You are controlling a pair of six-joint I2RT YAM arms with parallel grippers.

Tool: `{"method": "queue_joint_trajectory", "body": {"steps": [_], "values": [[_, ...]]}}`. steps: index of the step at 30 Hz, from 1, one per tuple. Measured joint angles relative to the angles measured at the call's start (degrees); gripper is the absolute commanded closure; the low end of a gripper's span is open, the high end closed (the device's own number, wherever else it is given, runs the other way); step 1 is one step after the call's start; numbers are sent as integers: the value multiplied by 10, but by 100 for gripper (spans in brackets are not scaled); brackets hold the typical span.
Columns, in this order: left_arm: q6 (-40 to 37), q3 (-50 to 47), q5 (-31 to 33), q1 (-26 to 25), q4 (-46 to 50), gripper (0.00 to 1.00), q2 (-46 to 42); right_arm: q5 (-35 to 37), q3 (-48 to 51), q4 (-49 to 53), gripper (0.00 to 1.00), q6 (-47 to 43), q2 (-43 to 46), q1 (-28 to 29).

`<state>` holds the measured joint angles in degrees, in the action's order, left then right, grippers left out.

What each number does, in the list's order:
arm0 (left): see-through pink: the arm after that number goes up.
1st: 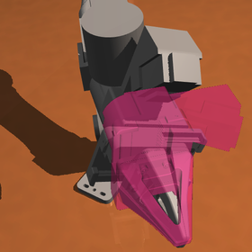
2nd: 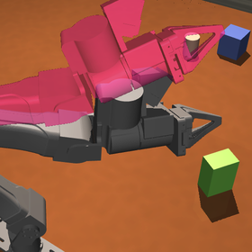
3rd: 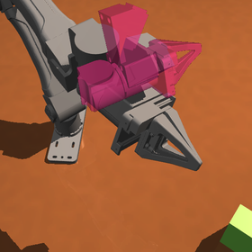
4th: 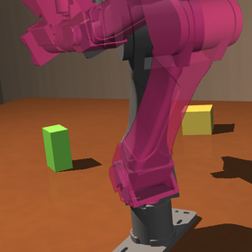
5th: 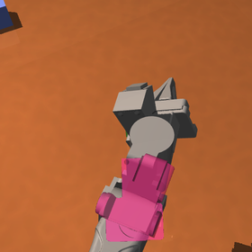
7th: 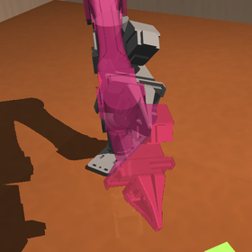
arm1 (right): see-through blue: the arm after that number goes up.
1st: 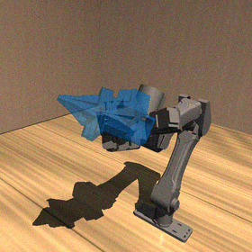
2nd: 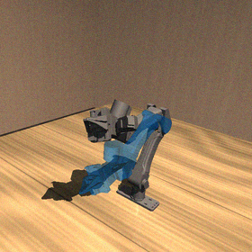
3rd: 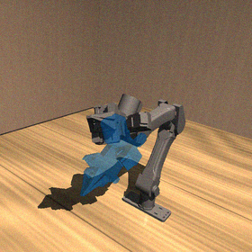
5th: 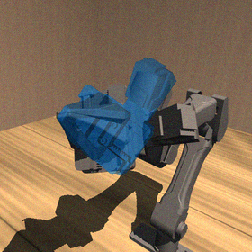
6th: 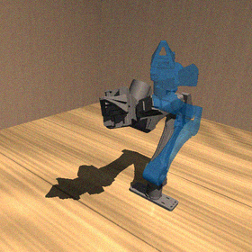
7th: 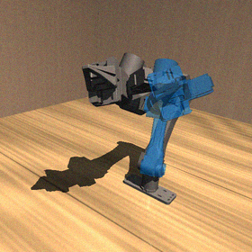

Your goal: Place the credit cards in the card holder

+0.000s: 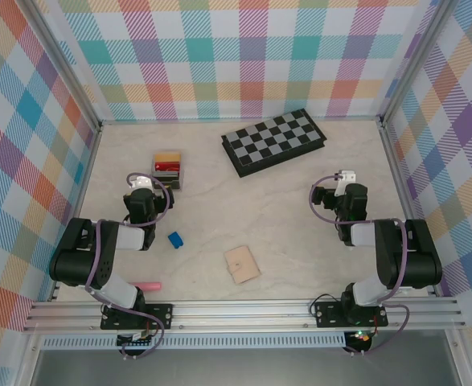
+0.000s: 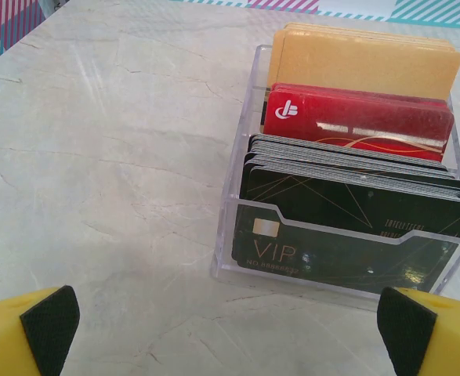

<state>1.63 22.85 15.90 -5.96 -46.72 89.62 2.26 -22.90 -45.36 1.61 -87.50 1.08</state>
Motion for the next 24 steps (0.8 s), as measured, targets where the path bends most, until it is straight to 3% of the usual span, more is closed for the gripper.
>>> {"method": "queue_joint_trajectory", "body": {"steps": [24], "values": [[-9,0,-16,0,0,0,0,-8,0,0,0,0,0,-3]]}}
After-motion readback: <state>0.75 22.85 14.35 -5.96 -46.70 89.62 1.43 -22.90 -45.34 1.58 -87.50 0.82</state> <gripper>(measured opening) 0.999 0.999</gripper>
